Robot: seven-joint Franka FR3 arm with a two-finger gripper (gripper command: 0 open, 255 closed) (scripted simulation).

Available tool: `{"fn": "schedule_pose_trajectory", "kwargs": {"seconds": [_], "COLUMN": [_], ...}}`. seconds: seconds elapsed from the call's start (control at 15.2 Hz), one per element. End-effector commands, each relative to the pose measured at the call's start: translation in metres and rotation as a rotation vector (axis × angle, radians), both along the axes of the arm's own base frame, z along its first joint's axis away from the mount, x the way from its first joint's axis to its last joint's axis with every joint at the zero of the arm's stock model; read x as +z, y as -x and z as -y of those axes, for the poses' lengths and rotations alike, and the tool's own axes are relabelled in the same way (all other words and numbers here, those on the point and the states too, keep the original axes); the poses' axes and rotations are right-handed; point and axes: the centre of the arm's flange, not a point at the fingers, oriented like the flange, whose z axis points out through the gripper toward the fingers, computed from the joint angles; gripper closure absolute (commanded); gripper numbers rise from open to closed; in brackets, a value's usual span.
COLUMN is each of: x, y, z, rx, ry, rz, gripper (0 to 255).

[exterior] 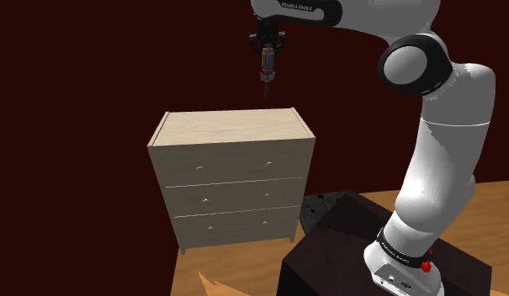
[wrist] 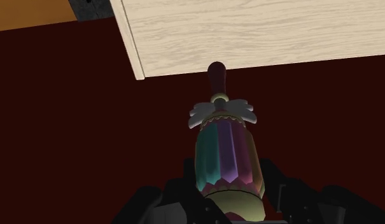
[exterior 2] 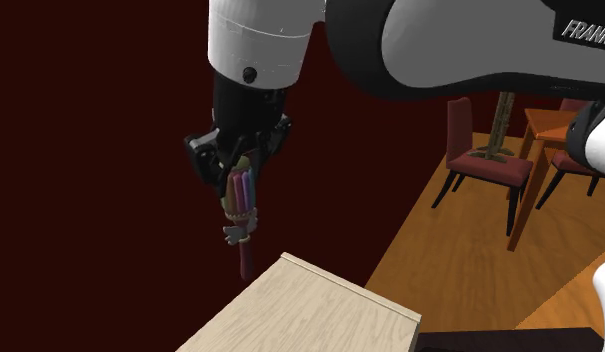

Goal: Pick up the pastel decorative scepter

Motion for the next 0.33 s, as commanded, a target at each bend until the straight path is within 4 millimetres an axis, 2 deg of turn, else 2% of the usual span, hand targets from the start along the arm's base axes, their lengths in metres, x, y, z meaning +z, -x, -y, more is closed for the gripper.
{"fn": "schedule_pose_trajectory", "kwargs": {"seconds": [0.0, 0.13, 0.26], "x": [0.011, 0.021, 0.022], "y": [0.0, 0.0, 0.0], "z": [0.0, 0.0, 0.0], "rx": [0.0, 0.0, 0.0], "ry": [0.0, 0.0, 0.0], "rz": [0.0, 0.0, 0.0], "gripper": [255, 255, 255]}}
